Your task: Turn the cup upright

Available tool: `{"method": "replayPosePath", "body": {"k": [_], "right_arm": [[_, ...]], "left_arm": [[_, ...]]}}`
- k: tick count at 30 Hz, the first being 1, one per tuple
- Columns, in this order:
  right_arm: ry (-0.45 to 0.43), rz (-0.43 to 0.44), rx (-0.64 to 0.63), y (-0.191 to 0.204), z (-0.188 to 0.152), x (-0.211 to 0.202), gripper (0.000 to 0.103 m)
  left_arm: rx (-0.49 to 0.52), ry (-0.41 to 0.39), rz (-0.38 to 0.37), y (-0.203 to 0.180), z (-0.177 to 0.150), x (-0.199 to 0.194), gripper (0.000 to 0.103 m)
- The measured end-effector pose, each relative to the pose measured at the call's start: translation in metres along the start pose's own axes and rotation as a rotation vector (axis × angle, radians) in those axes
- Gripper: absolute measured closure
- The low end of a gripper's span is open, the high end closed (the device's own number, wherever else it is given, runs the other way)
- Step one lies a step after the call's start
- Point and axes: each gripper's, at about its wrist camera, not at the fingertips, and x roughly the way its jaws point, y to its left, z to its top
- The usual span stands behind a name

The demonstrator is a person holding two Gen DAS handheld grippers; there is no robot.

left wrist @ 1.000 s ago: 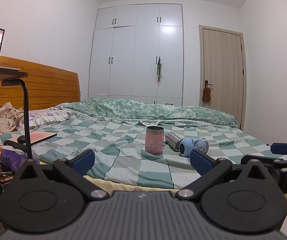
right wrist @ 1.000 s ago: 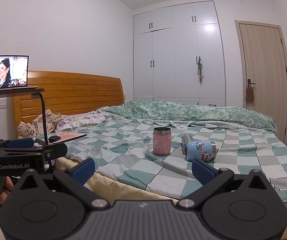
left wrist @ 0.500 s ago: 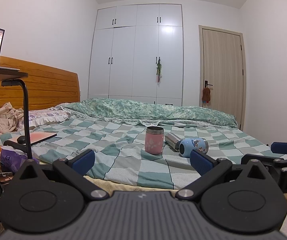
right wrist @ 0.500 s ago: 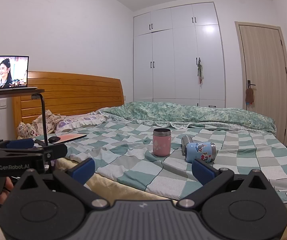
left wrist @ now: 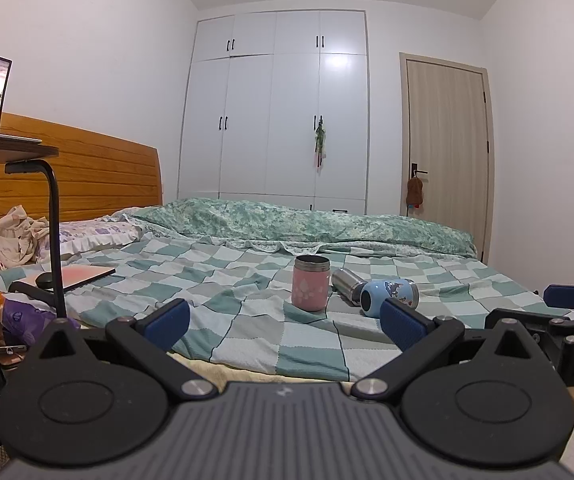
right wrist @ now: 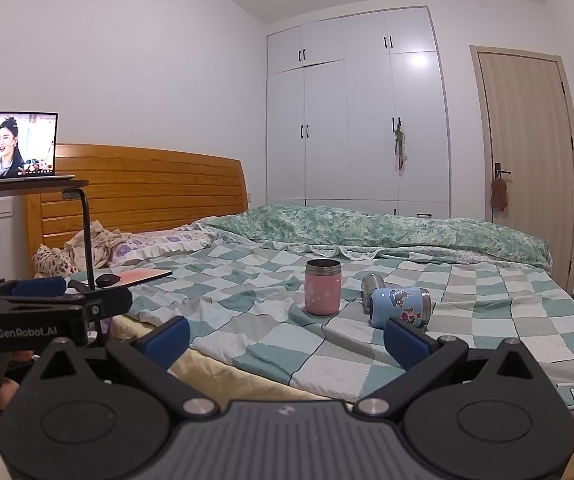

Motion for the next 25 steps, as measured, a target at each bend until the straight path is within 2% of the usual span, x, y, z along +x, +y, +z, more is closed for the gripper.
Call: {"method": "replayPosePath", "body": {"k": [25], "right_arm": [[0.016, 0.004, -0.003, 0.0035, -0.0007, 0.0021, 0.000]], "left_arm": [[-0.004, -0.004, -0.016, -0.0008, -0.0013, -0.0021, 0.000]]}}
